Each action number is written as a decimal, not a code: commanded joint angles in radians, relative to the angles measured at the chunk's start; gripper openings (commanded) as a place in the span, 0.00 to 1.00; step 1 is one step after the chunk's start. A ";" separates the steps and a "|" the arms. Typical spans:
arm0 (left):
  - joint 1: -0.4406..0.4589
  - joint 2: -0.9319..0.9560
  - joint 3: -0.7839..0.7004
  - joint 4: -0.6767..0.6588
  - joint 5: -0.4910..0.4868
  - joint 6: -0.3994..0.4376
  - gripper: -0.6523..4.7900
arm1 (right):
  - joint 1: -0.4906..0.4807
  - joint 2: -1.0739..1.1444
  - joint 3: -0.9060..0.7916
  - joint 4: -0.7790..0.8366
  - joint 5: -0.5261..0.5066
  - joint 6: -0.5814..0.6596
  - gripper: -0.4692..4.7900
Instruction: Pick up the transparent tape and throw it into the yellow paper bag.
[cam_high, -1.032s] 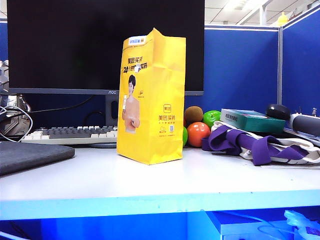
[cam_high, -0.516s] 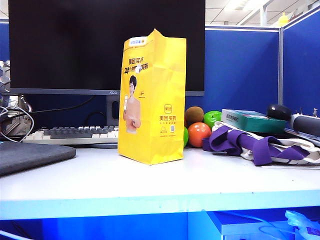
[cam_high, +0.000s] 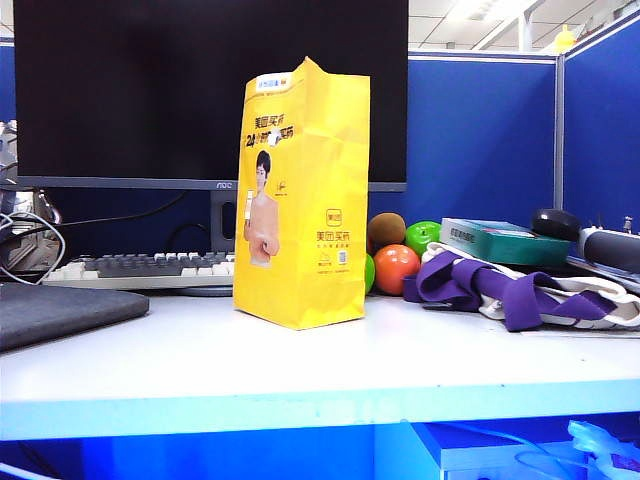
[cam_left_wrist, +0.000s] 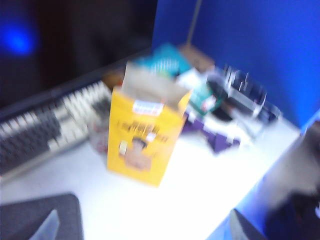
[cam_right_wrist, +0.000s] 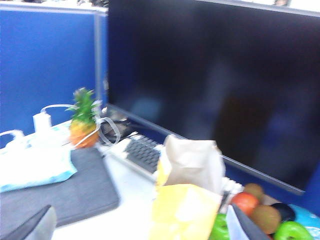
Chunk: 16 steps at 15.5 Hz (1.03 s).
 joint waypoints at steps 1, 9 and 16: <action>0.001 -0.187 -0.027 0.013 -0.449 -0.032 1.00 | 0.001 -0.004 0.004 -0.003 -0.001 -0.002 1.00; 0.002 -1.005 -1.092 0.621 -0.425 -0.152 1.00 | 0.002 0.008 -0.120 0.080 -0.002 -0.012 1.00; 0.001 -1.021 -1.432 0.748 -0.349 -0.142 1.00 | 0.026 -0.245 -0.725 0.598 0.094 0.003 1.00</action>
